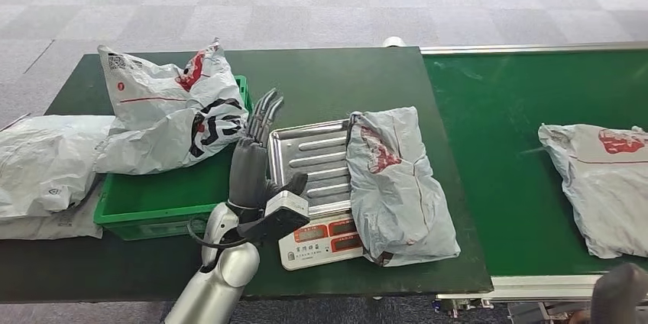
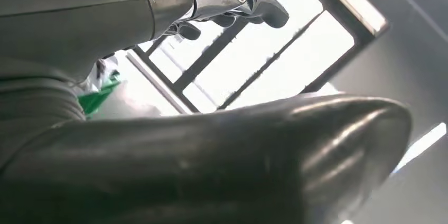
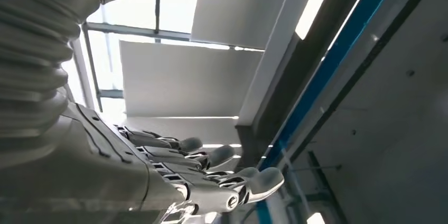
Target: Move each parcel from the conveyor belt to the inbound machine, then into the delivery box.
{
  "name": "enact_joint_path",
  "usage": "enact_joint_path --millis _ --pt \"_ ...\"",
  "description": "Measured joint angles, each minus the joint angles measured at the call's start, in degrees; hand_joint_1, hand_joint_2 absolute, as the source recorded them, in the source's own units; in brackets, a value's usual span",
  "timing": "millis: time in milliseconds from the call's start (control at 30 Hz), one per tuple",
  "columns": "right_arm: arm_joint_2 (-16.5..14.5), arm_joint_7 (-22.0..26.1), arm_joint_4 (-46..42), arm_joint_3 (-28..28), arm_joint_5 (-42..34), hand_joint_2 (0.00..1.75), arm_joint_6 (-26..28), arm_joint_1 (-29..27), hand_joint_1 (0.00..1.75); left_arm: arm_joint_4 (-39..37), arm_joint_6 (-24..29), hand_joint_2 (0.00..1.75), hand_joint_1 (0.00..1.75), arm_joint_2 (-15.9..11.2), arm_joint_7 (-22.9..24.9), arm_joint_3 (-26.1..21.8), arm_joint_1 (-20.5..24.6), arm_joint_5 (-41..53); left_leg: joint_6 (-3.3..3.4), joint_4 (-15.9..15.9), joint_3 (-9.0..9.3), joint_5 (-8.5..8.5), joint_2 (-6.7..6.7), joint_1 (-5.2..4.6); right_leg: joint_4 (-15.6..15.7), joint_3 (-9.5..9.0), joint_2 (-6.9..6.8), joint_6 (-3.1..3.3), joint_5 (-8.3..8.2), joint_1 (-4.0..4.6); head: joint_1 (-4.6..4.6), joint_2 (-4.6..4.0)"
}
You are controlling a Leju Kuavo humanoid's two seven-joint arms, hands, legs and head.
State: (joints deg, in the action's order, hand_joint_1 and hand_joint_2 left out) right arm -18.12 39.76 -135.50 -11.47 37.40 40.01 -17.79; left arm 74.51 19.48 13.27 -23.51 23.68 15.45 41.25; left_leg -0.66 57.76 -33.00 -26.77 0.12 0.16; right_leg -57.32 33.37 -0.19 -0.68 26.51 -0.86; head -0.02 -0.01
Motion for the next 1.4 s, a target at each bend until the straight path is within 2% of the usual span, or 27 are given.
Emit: enact_joint_path --millis 67,200,500,733,1200,1333,1400 --pt "0.0 0.1 0.1 0.0 -1.2 1.75 0.0 0.0 0.00 -2.4 -4.6 1.75 0.00 -0.2 0.9 1.0 2.0 1.7 0.01 0.0 0.01 0.01 -0.01 -0.01 0.0 -0.01 -0.02 -0.01 -0.01 -0.01 0.00 0.01" --pt "0.0 0.2 0.2 0.1 -1.7 1.75 0.0 0.0 0.00 -10.1 -12.8 1.75 0.00 -0.5 2.1 4.4 7.1 5.4 0.04 0.0 0.02 0.03 -0.01 -0.02 0.0 -0.05 -0.03 -0.02 -0.05 -0.02 0.00 -0.01" --pt "0.0 0.2 2.6 0.1 -2.9 1.75 -0.1 0.3 0.00 -26.6 -22.4 1.75 0.00 -0.6 -0.9 10.3 13.7 4.8 0.02 0.0 0.03 0.03 0.01 0.00 0.0 -0.04 0.01 0.00 -0.06 0.00 0.00 0.01" --pt "0.0 0.2 4.2 0.1 -3.1 1.75 -0.1 0.5 0.00 -32.4 -24.3 1.75 0.00 -0.6 -2.0 12.4 16.4 3.3 0.02 0.0 0.00 0.03 0.01 0.00 0.0 -0.03 0.01 0.00 -0.05 0.00 0.00 0.00" --pt "0.0 0.2 5.3 0.1 -3.0 1.75 -0.1 0.5 0.00 -36.2 -26.7 1.75 0.00 -0.5 -2.3 15.4 19.8 0.8 0.03 0.0 0.01 0.04 -0.02 -0.01 0.0 -0.05 -0.02 0.00 -0.06 0.00 0.00 0.00" --pt "0.0 0.2 5.5 0.1 -3.0 1.75 -0.1 0.6 0.00 -36.8 -26.5 1.75 1.75 -0.3 -2.3 15.7 20.1 0.1 0.02 0.0 0.01 0.04 -0.03 -0.01 0.0 -0.05 -0.02 0.00 -0.05 0.00 0.00 -0.01" --pt "0.0 0.2 5.6 0.1 -3.0 1.75 -0.1 0.6 0.00 -37.0 -26.0 1.75 1.75 -0.1 -2.4 15.9 20.3 -0.6 0.02 0.0 0.00 0.04 -0.03 -0.01 0.0 -0.05 -0.02 0.00 -0.06 -0.01 0.00 -0.01"
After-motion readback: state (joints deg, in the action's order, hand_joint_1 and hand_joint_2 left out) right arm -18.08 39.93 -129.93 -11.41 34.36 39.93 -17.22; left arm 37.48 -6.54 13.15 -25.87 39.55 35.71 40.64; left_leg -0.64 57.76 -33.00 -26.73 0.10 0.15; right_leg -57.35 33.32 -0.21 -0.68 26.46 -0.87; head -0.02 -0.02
